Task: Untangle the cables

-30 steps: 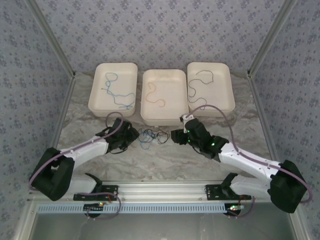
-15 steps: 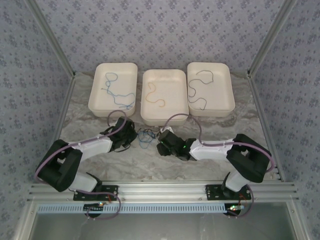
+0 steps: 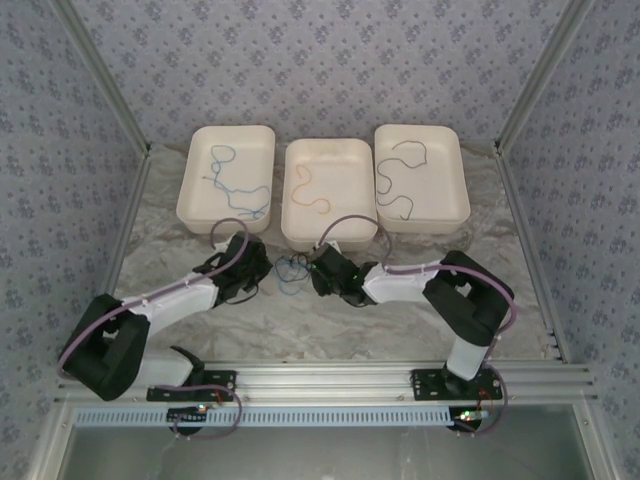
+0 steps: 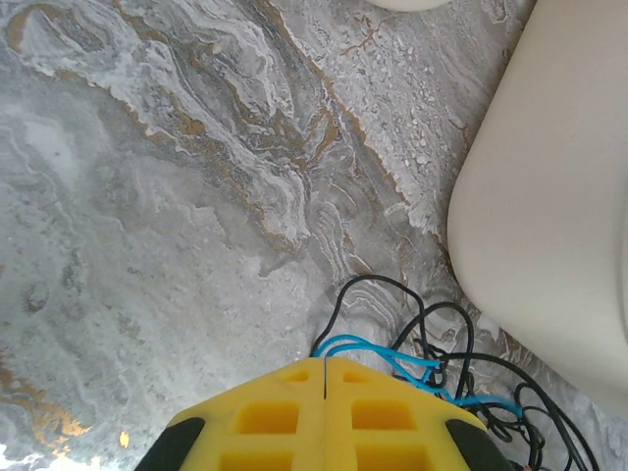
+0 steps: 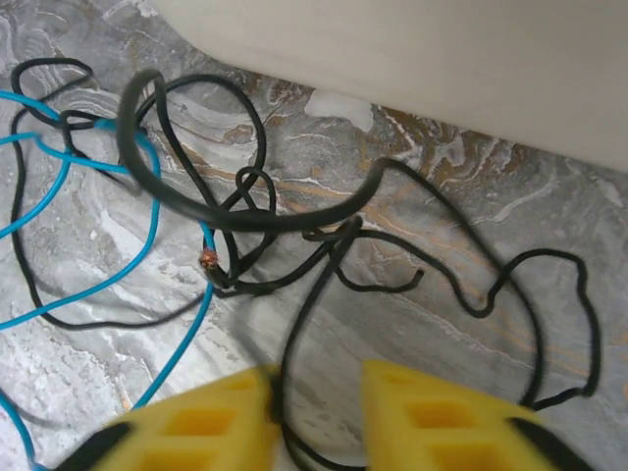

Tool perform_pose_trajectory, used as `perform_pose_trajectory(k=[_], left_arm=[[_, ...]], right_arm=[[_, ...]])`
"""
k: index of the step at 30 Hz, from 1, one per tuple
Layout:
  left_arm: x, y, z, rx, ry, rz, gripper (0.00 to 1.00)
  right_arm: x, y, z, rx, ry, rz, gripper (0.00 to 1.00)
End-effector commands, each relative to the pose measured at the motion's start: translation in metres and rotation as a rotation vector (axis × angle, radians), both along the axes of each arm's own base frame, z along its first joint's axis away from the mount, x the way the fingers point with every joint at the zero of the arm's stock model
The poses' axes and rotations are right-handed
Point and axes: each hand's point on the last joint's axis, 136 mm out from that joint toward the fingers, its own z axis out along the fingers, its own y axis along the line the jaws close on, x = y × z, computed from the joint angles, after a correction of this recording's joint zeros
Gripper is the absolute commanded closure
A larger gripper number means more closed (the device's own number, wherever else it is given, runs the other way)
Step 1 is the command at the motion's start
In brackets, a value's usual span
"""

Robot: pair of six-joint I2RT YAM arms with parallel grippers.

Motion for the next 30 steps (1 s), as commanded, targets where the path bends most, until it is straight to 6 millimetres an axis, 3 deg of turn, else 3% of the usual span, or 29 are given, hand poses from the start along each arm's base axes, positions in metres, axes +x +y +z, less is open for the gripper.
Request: perform_pose_trajectory(k=[1, 4, 12, 19, 23, 30], left_arm=[[-0.005, 0.012, 0.016, 0.053, -0.035, 0.004, 1.0], [-0.013, 0.027, 0.045, 0.084, -0.094, 0.016, 1.0], [-0.031, 0.073, 0.169, 0.157, -0.356, 0.048, 1.0], [-0.032, 0.096, 0.27, 0.216, -0.535, 0.051, 1.0], [-0.027, 0.098, 0.303, 0.241, -0.564, 0.029, 1.0], [-0.009, 0.046, 0.317, 0.11, -0.594, -0.183, 1.0]], right_arm=[[0.005, -0.01, 0.008, -0.016, -0.036, -0.059, 0.98], [0.001, -0.048, 0.021, -0.079, -0.086, -0.158, 1.0], [-0.009, -0.17, 0.066, -0.135, -0.128, -0.402, 1.0], [-0.007, -0.236, 0.098, -0.075, -0.138, -0.547, 1.0], [-0.007, -0.251, 0.098, -0.038, -0.123, -0.577, 1.0], [-0.008, -0.208, 0.088, 0.025, -0.056, -0.416, 1.0]])
